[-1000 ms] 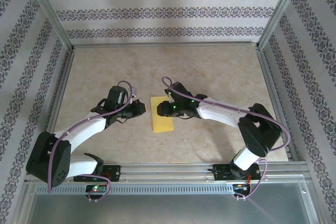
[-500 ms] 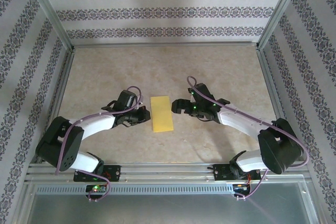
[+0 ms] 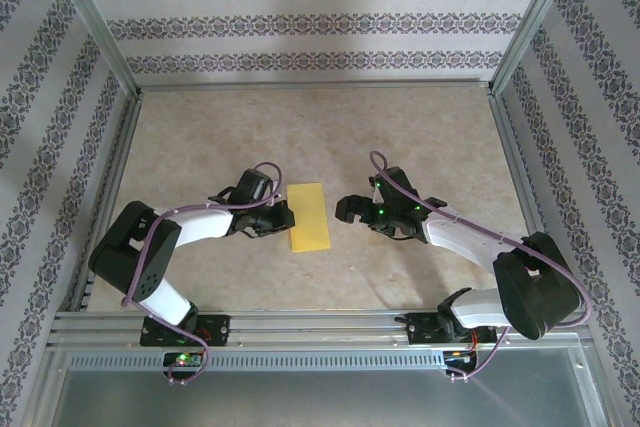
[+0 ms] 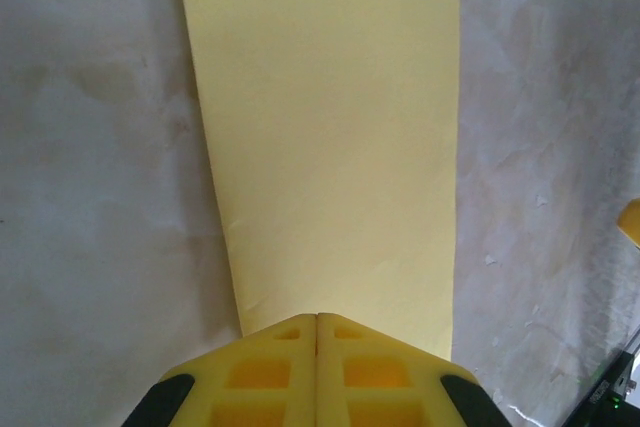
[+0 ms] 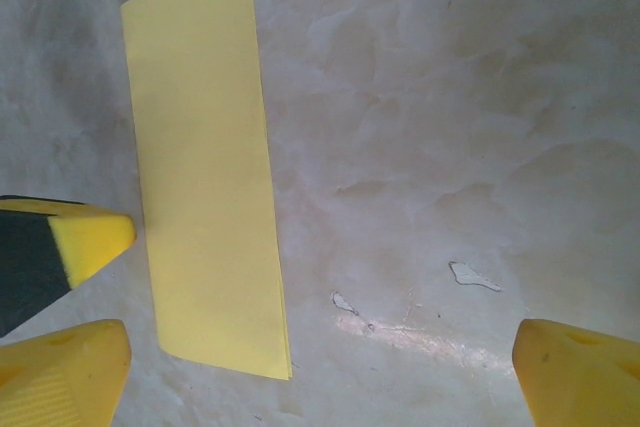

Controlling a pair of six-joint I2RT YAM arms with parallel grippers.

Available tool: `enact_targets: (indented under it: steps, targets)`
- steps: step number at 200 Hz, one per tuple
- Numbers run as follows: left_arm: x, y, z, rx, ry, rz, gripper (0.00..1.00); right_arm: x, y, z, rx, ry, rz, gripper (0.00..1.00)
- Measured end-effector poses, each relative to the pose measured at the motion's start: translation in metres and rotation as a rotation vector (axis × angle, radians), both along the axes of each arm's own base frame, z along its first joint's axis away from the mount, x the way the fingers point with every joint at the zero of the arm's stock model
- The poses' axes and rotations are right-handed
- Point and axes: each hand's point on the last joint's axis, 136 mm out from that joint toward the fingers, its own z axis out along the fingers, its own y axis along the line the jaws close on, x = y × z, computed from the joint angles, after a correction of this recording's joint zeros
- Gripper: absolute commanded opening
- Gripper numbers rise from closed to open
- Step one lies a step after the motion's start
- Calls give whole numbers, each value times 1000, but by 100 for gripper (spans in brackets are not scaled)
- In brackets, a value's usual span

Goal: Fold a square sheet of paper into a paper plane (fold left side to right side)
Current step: Fold the triangle a second time at the center of the table.

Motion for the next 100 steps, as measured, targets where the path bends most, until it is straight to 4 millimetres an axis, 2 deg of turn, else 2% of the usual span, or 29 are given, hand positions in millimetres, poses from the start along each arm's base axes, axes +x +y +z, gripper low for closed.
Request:
enact_targets:
  steps: [63, 100]
  targets:
    - [0, 1, -13, 21, 32, 3, 7, -6, 8, 1, 36, 31, 35, 71]
    - [1, 2, -15, 33, 38, 8, 6, -17, 22, -10, 80, 129, 85, 57]
